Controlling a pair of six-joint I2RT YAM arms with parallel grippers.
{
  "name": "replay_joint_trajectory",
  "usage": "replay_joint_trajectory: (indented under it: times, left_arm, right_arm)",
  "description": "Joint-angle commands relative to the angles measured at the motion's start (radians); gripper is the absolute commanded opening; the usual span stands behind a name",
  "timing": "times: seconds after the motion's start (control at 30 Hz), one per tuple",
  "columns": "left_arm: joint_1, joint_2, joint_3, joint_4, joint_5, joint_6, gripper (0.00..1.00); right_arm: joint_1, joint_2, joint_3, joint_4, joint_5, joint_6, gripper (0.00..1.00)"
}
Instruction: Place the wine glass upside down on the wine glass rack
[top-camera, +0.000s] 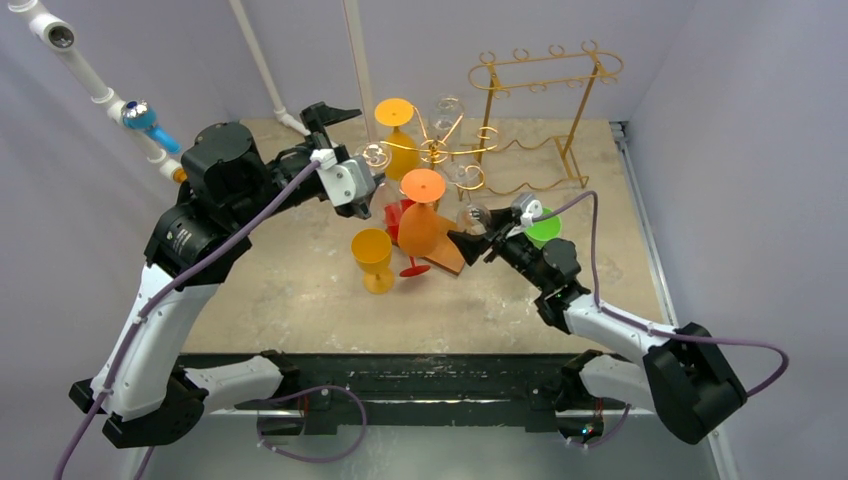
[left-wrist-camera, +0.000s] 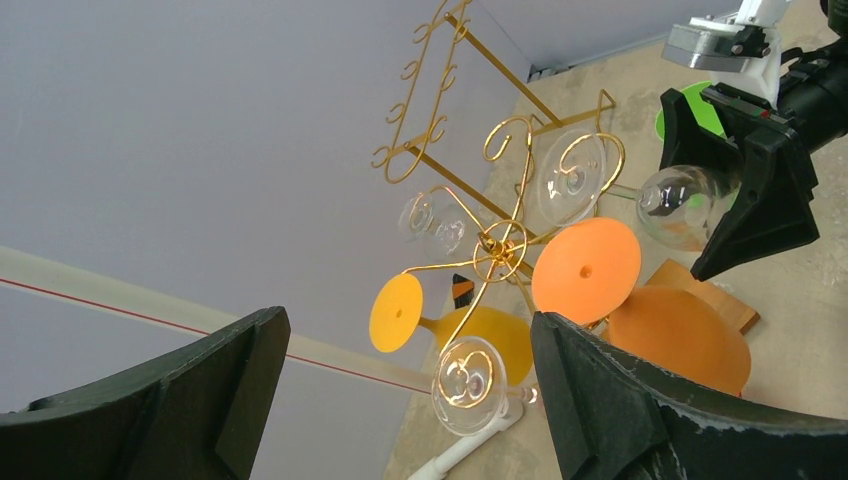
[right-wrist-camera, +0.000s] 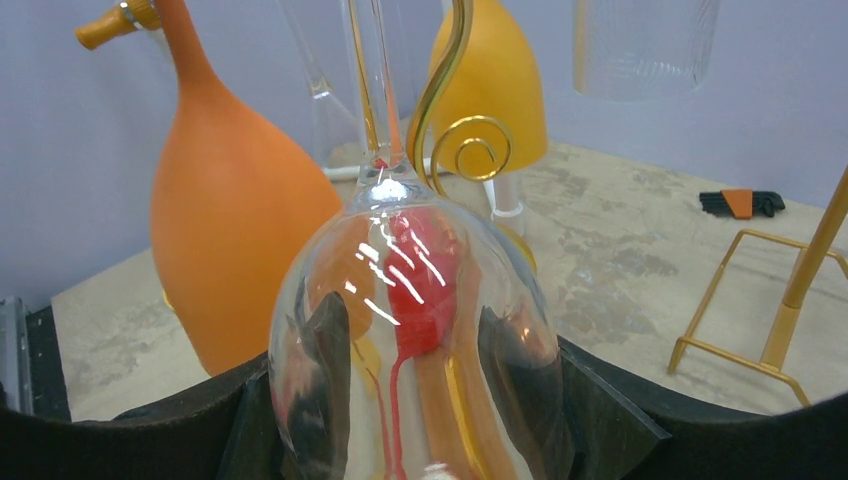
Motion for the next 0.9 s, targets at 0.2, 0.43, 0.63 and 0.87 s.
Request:
replay_joint_trajectory:
  times: [0.2, 0.43, 0.63, 0.87]
  left_arm:
    - [-0.001, -0.016, -0.008, 0.026, -0.035, 0.006, 1.0]
    - [-0.003, -0.015, -0.015, 0.027, -0.04, 0.013, 1.0]
    - [-0.002, -0.013, -0.017, 0.03, -0.04, 0.012, 1.0]
    - [-0.002, -0.014, -0.013, 0.028, -0.034, 0.008, 1.0]
  right_arm:
    - [-0.007, 0.144, -0.02, 0.443, -0.042, 0.057, 0.0]
    - [-0.006, 0.127, -0.035, 0.474, -0.02, 0.05, 0.0]
    - [-0.005, 0.098, -0.042, 0.459, -0.016, 0.042, 0.0]
    - [-0.008, 0.117, -0.063, 0.433, 0.061, 0.075, 0.0]
